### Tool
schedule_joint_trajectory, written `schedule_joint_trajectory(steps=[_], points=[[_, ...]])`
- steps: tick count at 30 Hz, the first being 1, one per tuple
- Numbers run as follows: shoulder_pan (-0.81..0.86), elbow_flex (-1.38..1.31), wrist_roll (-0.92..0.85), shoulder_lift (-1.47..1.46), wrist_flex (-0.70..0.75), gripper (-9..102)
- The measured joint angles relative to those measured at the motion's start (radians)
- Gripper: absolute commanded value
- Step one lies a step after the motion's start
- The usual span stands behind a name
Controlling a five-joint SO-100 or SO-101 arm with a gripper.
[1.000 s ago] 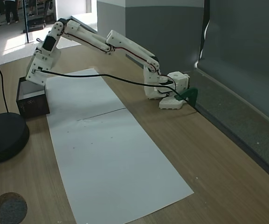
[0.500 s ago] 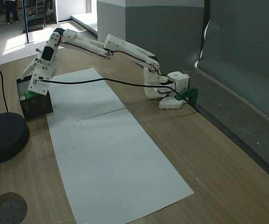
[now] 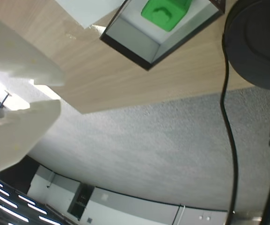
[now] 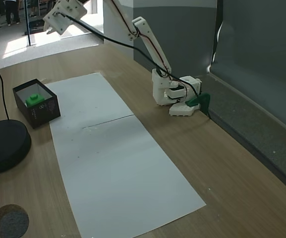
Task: Grab a green square and put it in the box.
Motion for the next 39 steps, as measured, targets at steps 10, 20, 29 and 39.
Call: schedule_joint_trajectory(steps=[10, 20, 29, 39], points=[[-0.339, 0.775, 0.000, 0.927, 0.000, 0], [-0.380, 1.632, -0.071, 1.680, -0.094, 0], [-0.377, 2.143, -0.097, 1.997, -0.293, 0], [-0.376, 2.560, -0.097, 2.014, -0.574, 0]])
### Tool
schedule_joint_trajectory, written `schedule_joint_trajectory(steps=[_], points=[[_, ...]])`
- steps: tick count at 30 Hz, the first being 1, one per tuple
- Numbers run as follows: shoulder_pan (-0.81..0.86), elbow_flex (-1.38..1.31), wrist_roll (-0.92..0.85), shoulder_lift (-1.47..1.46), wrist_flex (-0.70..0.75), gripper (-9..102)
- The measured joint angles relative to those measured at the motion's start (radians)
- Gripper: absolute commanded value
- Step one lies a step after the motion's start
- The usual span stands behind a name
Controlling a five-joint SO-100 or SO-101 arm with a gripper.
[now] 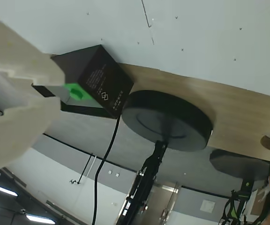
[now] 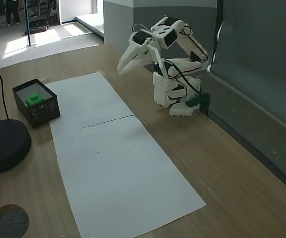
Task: Grab a green square and put it in the box.
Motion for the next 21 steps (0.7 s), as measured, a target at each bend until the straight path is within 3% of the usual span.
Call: schedule_joint_trajectory(steps=[9, 21], points=[[0.089, 0.282, 0.094, 0.000, -0.261, 0], [0.097, 0.456, 0.094, 0.083, -0.339, 0]])
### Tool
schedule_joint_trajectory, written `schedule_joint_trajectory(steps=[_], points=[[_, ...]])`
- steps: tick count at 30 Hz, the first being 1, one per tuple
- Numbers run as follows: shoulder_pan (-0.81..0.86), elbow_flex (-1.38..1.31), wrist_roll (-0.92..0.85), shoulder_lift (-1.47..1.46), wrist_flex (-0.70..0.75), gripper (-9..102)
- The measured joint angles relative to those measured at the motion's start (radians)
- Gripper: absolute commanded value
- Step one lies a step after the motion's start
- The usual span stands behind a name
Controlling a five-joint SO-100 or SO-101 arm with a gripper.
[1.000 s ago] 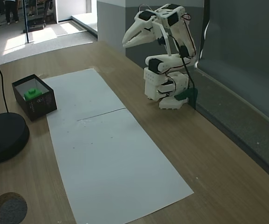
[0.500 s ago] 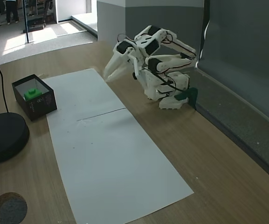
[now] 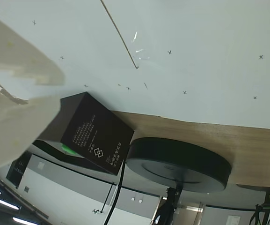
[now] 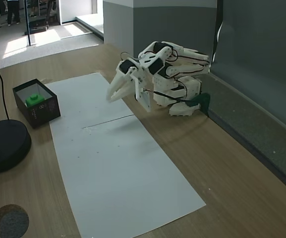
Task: Grab a green square and put it in the box.
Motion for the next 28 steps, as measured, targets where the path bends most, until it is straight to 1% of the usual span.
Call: schedule_joint_trajectory(steps=[3, 14, 20, 25, 26, 28], points=[[0.000, 0.067, 0.000, 0.089, 0.000, 0], [0.000, 0.078, 0.000, 0.095, 0.011, 0], [0.008, 0.075, 0.000, 0.095, 0.190, 0], [-0.021, 0.040, 0.000, 0.095, 0.419, 0], [-0.023, 0.032, 0.000, 0.095, 0.448, 0], [-0.023, 0.029, 0.000, 0.095, 0.451, 0]])
